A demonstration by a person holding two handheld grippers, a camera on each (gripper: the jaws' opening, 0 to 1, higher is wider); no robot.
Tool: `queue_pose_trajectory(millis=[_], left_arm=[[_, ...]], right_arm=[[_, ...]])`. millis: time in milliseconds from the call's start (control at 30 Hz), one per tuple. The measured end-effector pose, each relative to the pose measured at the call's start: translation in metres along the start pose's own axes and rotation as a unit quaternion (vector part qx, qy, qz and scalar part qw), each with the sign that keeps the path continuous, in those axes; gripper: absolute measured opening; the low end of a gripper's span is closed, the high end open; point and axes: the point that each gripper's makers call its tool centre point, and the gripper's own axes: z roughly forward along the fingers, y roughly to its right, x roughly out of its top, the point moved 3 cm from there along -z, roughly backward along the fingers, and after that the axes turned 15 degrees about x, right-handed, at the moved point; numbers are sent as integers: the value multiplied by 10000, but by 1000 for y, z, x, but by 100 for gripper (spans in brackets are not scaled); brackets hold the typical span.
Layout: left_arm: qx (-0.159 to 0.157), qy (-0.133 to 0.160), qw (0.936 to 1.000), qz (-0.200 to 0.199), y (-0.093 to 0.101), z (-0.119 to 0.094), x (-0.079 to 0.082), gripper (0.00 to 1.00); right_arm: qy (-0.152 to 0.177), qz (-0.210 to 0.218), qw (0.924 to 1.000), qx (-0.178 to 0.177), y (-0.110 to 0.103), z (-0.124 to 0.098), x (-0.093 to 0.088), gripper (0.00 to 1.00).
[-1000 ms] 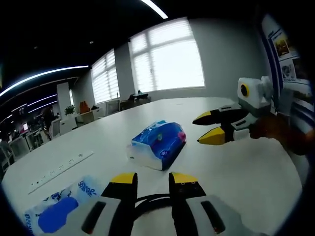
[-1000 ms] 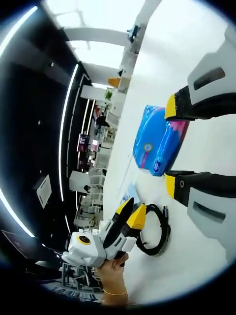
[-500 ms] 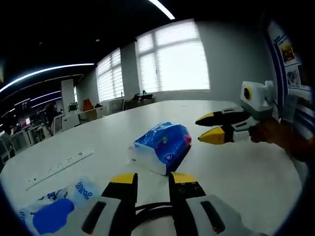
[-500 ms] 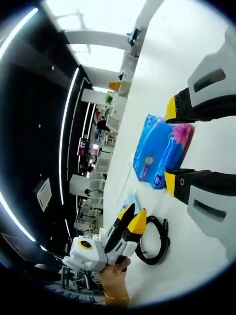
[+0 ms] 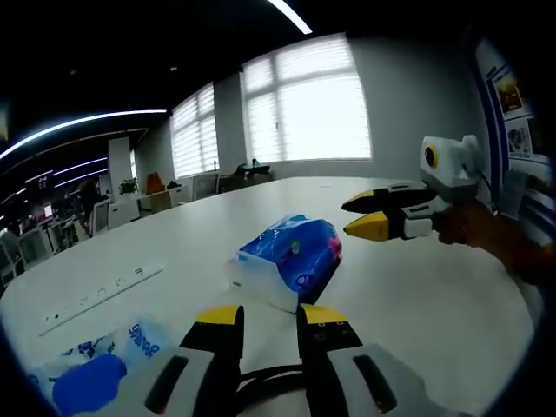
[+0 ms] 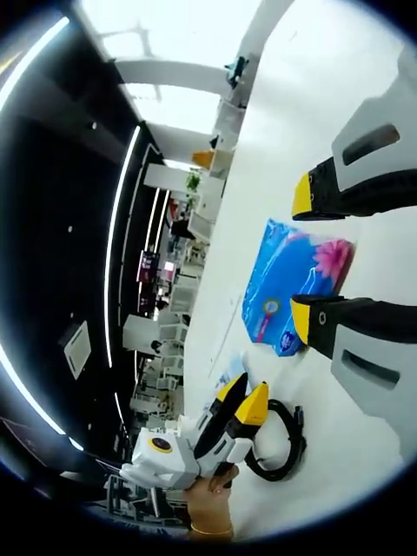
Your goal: Arrange the tabletop items into an orderly group along one side of the table until the central work area is clear of visible clutter.
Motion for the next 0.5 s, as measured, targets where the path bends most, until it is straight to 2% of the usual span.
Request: queue_pose_trajectory(millis=[133, 267, 500], left_arm=[[-5, 38, 10000, -76, 4, 6, 3, 23], [-178, -19, 9998, -64, 12, 7, 2, 23], [-188, 23, 9997, -132, 11, 15, 9, 23]], right_arm=[[12, 144, 9999, -20, 3, 4, -4, 33], [-26, 277, 9996, -25, 5, 7, -7, 32], [53, 477, 9987, -145, 13, 9, -9, 32]])
